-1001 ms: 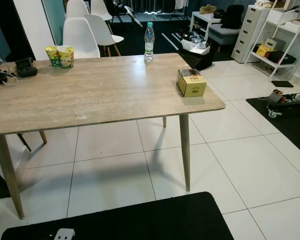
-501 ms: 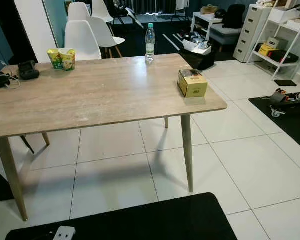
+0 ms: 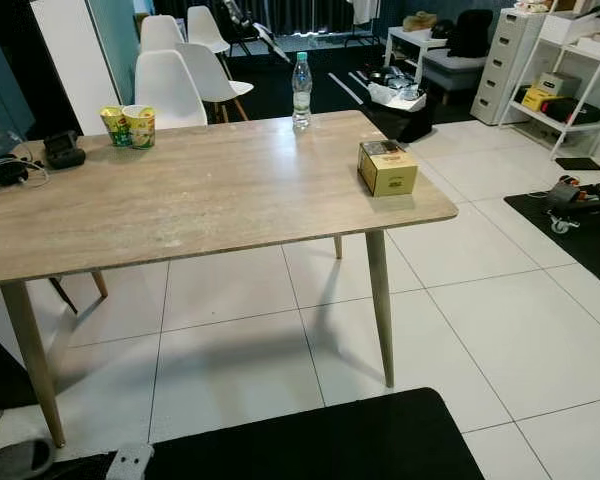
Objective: Restocking fridge
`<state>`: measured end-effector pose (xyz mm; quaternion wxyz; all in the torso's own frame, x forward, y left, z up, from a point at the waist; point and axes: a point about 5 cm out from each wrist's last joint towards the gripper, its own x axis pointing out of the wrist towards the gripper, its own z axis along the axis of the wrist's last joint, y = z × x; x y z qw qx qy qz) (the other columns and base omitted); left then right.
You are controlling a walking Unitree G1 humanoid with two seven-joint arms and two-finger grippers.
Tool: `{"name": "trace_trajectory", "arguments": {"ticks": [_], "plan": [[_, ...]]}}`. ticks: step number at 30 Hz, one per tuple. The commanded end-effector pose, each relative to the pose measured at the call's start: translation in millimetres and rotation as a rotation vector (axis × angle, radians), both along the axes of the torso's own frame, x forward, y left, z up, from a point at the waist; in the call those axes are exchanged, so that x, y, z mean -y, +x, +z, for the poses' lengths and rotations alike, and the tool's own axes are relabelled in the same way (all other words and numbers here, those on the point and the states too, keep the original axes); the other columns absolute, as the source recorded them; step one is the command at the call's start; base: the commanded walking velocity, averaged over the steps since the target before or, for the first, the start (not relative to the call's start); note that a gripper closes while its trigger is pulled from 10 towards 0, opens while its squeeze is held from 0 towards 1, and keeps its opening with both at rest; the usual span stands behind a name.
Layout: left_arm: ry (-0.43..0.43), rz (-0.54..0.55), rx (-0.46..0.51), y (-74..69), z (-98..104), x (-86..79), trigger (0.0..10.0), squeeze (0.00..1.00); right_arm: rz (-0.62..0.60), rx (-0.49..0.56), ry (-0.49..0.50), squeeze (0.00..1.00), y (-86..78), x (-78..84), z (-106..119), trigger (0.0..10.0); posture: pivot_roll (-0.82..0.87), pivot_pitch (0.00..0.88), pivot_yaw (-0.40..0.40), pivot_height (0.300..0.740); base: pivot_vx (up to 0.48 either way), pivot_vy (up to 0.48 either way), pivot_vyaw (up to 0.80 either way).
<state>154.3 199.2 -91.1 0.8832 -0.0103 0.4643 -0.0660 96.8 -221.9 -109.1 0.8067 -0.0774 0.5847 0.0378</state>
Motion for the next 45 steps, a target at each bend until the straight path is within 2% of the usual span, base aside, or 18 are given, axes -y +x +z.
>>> {"name": "trace_trajectory", "arguments": {"ticks": [1,5,6,7,10,12,15,27,34,45], "plan": [[0.008,0.027,0.0,1.5,2,-9.9,10.0,0.0,0.011,-0.002,-0.002,0.0,3.0,1.0,1,10.0,0.03,0.0,0.027,0.74,0.0,0.0,0.0],[-0.004,0.019,-0.006,0.6,1,-5.9,10.0,0.0,0.017,0.009,-0.021,0.0,9.2,7.6,4,10.0,0.04,0.0,0.022,0.74,0.0,0.0,0.0],[-0.004,-0.004,-0.023,-2.9,-1,-3.0,10.0,0.0,0.02,0.027,-0.03,0.0,17.6,10.2,7,10.0,0.04,0.0,0.018,0.74,0.0,0.0,0.0],[-0.004,-0.004,-0.023,-2.9,-1,-3.0,10.0,0.0,0.02,0.027,-0.03,0.0,17.6,10.2,7,10.0,0.04,0.0,0.018,0.74,0.0,0.0,0.0],[0.0,-0.004,-0.036,-4.9,-2,-2.3,10.0,0.0,0.03,0.044,-0.032,0.0,26.4,8.4,9,10.0,0.04,0.0,0.019,0.74,0.0,0.0,0.0],[0.0,-0.012,-0.027,-1.1,0,-3.0,10.0,0.0,0.041,0.066,-0.016,0.0,36.0,2.7,11,10.0,0.06,0.0,0.008,0.74,0.0,0.0,0.0],[0.007,-0.002,-0.01,4.5,2,-6.8,10.0,0.0,0.066,0.07,-0.018,0.0,40.4,-0.6,11,10.0,0.08,0.0,0.009,0.74,0.0,0.0,0.0],[0.037,0.003,-0.021,2.8,3,-14.8,10.0,0.0,0.089,0.067,-0.009,0.0,43.5,-5.9,11,10.0,0.09,0.0,0.003,0.74,0.0,0.0,0.0],[0.026,0.002,-0.041,-3.9,-1,-9.5,10.0,0.0,0.096,0.055,-0.017,0.0,40.9,-3.4,11,10.0,0.08,0.0,-0.003,0.74,0.0,0.0,0.0],[0.014,0.014,-0.041,-4.3,-2,-3.5,10.0,0.0,0.093,0.061,-0.027,0.0,43.4,2.1,13,10.0,0.07,0.0,-0.014,0.74,0.0,0.0,0.0]]}}
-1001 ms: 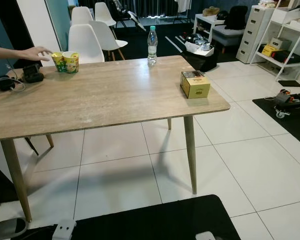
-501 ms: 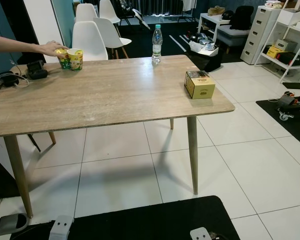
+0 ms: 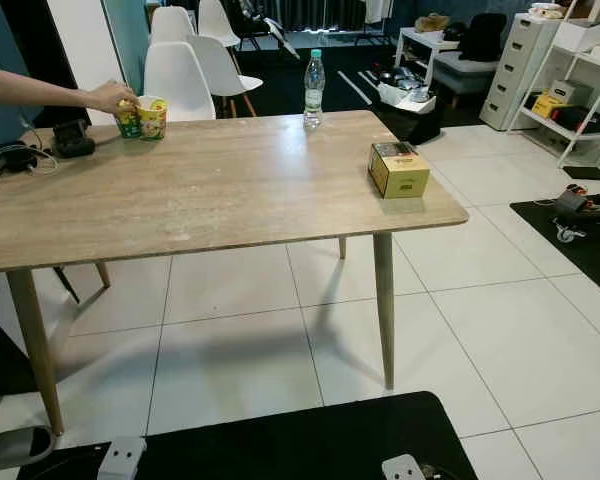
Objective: Restocking fridge
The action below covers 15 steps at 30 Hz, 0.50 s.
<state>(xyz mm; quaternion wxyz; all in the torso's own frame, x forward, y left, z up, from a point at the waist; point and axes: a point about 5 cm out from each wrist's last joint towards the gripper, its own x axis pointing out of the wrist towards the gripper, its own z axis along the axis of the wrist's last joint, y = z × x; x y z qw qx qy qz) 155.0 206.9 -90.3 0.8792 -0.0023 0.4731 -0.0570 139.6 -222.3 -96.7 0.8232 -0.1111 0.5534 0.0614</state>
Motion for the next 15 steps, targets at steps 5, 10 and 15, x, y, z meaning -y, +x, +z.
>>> {"name": "trace_trajectory", "arguments": {"ticks": [5,10,15], "plan": [[-0.009,0.01,-0.018,-3.5,-2.5,4.1,10.0,0.0,0.02,-0.008,-0.001,0.0,1.5,-0.5,0.4,10.0,0.07,0.0,-0.014,0.74,0.0,0.0,0.0],[-0.008,0.009,-0.016,-2.0,-1.9,3.9,10.0,0.0,0.022,-0.008,0.002,0.0,1.9,-2.5,0.1,10.0,0.07,0.0,-0.013,0.74,0.0,0.0,0.0],[-0.011,0.007,-0.014,-0.5,-1.5,4.7,10.0,0.0,0.025,-0.008,0.003,0.0,2.1,-3.8,-0.1,10.0,0.08,0.0,-0.019,0.74,0.0,0.0,0.0]]}}
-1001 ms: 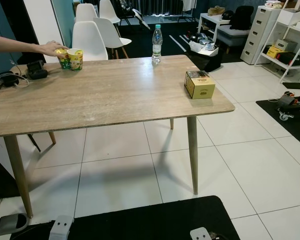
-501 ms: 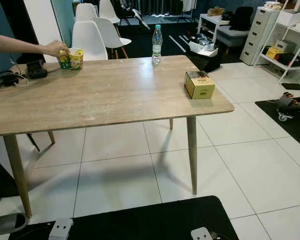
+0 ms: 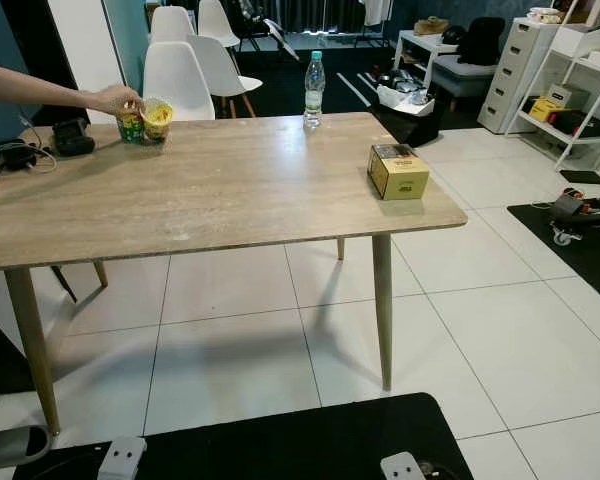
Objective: Restocking fridge
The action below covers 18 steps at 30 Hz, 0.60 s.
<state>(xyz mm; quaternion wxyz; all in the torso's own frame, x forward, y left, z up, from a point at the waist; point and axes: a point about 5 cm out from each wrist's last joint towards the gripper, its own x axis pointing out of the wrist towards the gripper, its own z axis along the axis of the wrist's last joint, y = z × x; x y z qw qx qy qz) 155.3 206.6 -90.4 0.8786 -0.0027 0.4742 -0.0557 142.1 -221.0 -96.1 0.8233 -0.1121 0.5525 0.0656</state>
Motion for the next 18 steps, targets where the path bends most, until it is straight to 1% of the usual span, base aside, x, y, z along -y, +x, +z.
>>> {"name": "trace_trajectory", "arguments": {"ticks": [1,11,18], "plan": [[-0.012,0.004,-0.011,-0.6,-1.4,4.8,10.0,0.0,0.017,-0.008,0.001,0.0,-0.1,-2.8,-0.7,10.0,0.08,0.0,-0.021,0.74,0.0,0.0,0.0],[-0.014,0.0,-0.022,-3.1,-2.8,7.0,10.0,0.0,0.026,-0.008,0.005,0.0,1.2,-4.8,-0.6,10.0,0.08,0.0,-0.021,0.74,0.0,0.0,0.0],[-0.006,0.004,-0.046,-10.5,-5.7,6.1,10.0,0.0,0.028,-0.008,0.01,0.0,1.9,-7.2,-0.8,10.0,0.08,0.0,-0.019,0.74,0.0,0.0,0.0]]}}
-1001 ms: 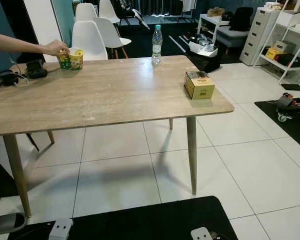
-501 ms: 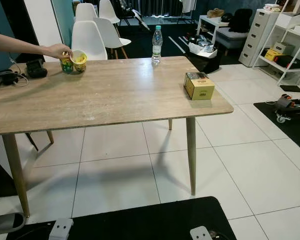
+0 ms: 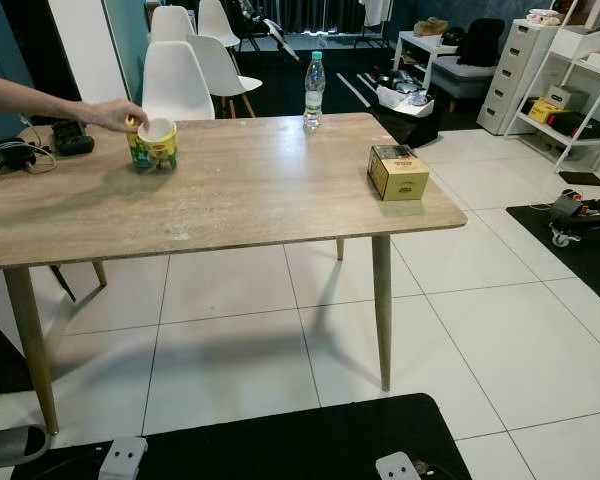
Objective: Restocking fridge
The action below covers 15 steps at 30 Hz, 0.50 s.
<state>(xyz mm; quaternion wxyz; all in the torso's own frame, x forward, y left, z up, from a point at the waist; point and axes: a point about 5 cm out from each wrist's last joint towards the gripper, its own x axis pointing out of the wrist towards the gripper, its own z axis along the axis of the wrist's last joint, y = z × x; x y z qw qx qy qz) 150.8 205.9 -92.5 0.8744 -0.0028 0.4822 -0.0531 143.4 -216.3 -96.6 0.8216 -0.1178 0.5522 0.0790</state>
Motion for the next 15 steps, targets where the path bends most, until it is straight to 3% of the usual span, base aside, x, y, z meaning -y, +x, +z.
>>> {"name": "trace_trajectory", "arguments": {"ticks": [1,15], "plan": [[-0.006,0.001,-0.033,-7.6,-4.2,5.0,10.0,0.0,0.0,-0.004,0.007,0.0,0.6,-3.1,-0.5,10.0,0.08,0.0,-0.017,0.74,0.0,0.0,0.0],[0.006,0.006,-0.066,-15.9,-7.7,6.0,10.0,0.0,0.006,-0.007,0.015,0.0,0.3,-6.0,-1.1,10.0,0.08,0.0,-0.015,0.74,0.0,0.0,0.0]]}}
